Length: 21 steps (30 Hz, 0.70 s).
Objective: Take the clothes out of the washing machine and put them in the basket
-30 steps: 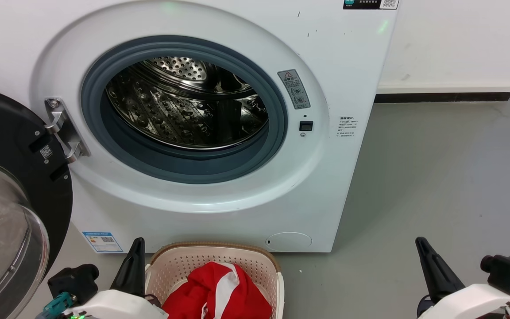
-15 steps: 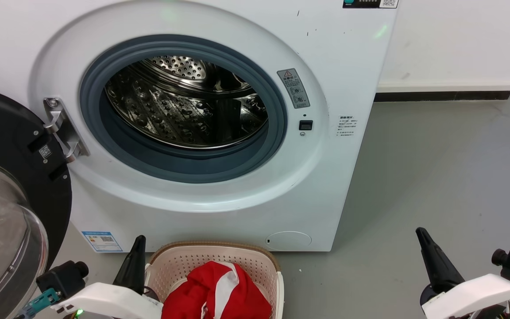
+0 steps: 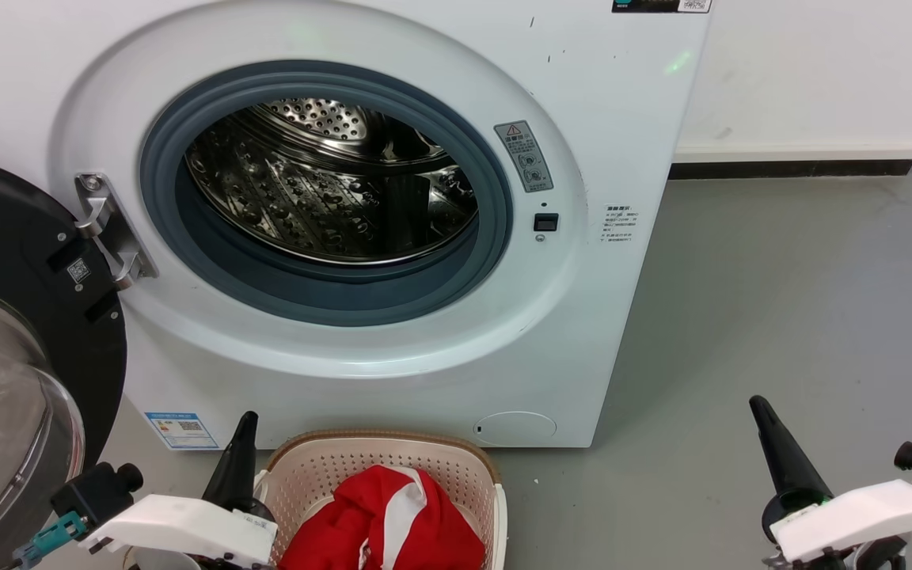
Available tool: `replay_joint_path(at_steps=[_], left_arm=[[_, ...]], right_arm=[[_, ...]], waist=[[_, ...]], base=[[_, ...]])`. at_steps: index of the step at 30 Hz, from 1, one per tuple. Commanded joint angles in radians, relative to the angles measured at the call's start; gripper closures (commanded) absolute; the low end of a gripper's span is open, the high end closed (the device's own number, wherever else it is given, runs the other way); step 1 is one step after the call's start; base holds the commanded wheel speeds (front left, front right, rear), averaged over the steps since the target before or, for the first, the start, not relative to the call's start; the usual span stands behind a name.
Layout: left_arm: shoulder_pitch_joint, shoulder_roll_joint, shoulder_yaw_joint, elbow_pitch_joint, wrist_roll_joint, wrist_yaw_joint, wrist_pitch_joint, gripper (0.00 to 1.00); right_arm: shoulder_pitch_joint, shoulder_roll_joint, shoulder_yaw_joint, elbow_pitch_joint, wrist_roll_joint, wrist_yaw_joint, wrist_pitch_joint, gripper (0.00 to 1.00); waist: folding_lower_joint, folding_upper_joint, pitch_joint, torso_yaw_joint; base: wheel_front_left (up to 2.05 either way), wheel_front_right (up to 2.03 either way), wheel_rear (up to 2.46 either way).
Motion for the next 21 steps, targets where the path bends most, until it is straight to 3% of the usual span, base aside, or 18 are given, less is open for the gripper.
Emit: replay_joint_path(at_steps=[1,21], left_arm=[[-0.028,0.0,0.007,-0.004,-0.025,-0.006,0.001,1.0],[-0.065,-0.012,0.037,0.053,-0.251,-0.036,0.017,1.0]], right_arm=[[-0.031,-0.008,-0.002,-0.003,0.027,0.0,-0.006,1.0],[-0.072,-0.01,-0.018,0.059,0.262,0.0,-0.011,1.0]], waist=[[0.0,0.0,0.0,0.0],[0.0,0.0,0.005,-0.003]], base=[[0.0,0.0,0.0],[0.0,0.0,0.0]])
